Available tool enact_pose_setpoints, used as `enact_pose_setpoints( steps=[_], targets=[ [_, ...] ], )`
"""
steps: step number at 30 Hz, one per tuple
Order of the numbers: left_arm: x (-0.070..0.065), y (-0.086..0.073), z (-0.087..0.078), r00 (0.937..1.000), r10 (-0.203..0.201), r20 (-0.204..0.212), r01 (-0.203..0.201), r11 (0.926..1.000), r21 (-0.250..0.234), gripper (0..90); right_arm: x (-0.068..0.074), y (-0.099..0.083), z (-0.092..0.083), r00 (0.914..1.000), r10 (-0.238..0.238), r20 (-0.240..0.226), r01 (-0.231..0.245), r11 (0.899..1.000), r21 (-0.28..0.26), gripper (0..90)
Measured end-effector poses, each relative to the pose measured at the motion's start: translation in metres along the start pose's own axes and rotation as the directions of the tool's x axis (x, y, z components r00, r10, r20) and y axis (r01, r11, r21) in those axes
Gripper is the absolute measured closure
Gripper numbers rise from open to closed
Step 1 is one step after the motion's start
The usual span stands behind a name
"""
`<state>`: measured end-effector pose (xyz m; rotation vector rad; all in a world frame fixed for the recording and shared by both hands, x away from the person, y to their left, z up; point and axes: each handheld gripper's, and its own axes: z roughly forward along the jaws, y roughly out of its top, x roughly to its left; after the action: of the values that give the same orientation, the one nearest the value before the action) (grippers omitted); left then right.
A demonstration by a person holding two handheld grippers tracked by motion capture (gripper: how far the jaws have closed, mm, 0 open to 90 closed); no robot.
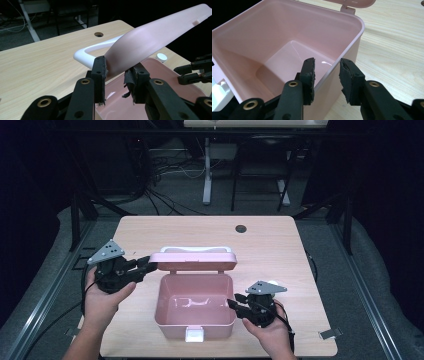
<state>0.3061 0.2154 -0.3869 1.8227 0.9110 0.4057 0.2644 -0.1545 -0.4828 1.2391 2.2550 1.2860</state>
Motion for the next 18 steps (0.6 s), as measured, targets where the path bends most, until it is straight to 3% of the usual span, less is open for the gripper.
enact_pose_setpoints(
  steps=[18],
  targets=[
    [0.012,-0.004,0.016,0.9997,-0.024,-0.011,0.024,0.9997,0.007,73.9,0.002,0.0,-0.001,0.9998,0.021,0.003,-0.021,1.0,0.005,66.2]
  ],
)
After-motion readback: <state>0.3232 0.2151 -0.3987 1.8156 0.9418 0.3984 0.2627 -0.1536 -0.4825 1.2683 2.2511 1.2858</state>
